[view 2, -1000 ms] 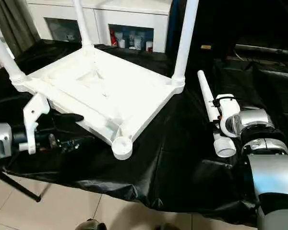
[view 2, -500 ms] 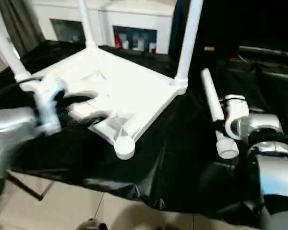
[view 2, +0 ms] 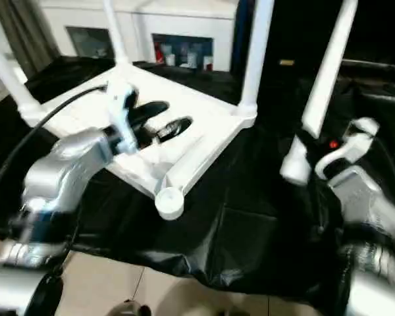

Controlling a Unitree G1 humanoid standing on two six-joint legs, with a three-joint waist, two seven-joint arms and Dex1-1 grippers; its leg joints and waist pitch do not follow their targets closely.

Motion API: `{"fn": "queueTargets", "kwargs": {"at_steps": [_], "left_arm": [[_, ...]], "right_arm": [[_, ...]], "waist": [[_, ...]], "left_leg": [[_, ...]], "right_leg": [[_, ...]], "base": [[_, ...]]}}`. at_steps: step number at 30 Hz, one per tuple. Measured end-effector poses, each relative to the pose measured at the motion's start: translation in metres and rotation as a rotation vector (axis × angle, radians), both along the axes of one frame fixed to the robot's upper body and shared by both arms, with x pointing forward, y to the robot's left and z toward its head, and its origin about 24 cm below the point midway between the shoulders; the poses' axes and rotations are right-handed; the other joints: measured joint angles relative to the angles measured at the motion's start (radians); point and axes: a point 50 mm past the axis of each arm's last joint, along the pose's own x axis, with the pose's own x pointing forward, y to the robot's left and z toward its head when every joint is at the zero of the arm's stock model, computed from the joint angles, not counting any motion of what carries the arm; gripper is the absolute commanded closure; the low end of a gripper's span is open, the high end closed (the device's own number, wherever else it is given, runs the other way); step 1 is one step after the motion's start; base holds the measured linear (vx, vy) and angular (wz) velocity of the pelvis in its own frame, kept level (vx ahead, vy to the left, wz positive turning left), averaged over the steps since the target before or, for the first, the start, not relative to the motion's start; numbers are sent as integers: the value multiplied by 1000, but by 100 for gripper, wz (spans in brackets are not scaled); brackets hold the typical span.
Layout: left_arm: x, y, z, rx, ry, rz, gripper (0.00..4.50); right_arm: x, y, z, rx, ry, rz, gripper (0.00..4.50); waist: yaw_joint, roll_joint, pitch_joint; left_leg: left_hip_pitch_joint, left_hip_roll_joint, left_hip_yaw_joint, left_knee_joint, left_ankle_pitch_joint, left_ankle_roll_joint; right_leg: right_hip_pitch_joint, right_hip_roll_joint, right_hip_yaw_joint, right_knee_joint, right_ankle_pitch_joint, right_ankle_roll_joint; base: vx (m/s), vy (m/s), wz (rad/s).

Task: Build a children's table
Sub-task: Pick table leg

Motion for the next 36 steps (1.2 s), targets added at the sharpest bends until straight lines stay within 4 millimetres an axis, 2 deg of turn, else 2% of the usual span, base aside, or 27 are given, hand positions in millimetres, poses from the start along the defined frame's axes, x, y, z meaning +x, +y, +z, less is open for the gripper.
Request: {"fn": "queueTargets", "kwargs": {"at_steps": [3, 6, 10, 13, 18, 24, 32, 33, 36], "left_arm": [[2, -14, 12, -72, 33, -57, 0], [3, -22, 25, -138, 37, -98, 0], [4, -30, 39, -235, 58, -153, 0], [-1, -43, 48, -311, 93, -235, 0], [-5, -51, 43, -320, 134, -275, 0], [-10, -56, 39, -348, 196, -325, 0], [-10, -53, 39, -382, 217, -338, 0], [-10, -51, 39, -384, 218, -340, 28], [-11, -45, 36, -375, 223, -329, 28]], "right_arm": [[-9, 21, 17, 62, -130, 158, 263], [-13, 30, 28, 92, -195, 239, 263], [-22, 45, 30, 69, -212, 332, 263], [-24, 67, 26, 57, -175, 433, 263], [-24, 81, 25, 32, -151, 507, 263], [-26, 96, 22, 4, -125, 583, 263], [-30, 111, 13, 1, -83, 657, 263], [-30, 113, 12, 3, -79, 664, 263], [-31, 116, 11, 3, -68, 681, 263]], "waist": [[3, -3, 1], [10, -5, 2], [18, -6, 2], [19, -7, 2], [18, -9, 3], [19, -17, 4], [20, -19, 5], [20, -19, 5], [19, -19, 5]], "left_leg": [[-2, 0, 1, 0, 1, 1], [-2, -1, 1, 0, -1, -1], [-2, -1, 1, 0, -1, -1], [-3, -2, 1, 0, -1, -1], [-4, -2, 1, -1, -1, -1], [-10, -2, 1, -1, -1, -1], [-11, -2, 1, -1, -1, 1], [-11, -2, 1, -1, -1, 1], [-11, -2, 1, -1, -1, 1]], "right_leg": [[0, -2, -1, -2, 0, 0], [0, -3, -1, -2, 0, 0], [1, -4, -2, -2, 0, 0], [0, -6, -2, -3, 0, 1], [0, -7, -2, -4, -1, 2], [-3, -8, -5, -5, -1, 3], [-2, -10, -6, -8, -1, 3], [-2, -10, -6, -8, -1, 3], [-2, -10, -6, -8, -1, 3]], "base": [[0, 0, 0], [0, 0, 0], [0, 0, 0], [0, 0, 0], [0, 0, 0], [0, 0, 0], [0, 0, 0], [0, 0, 0], [0, 0, 0]]}}
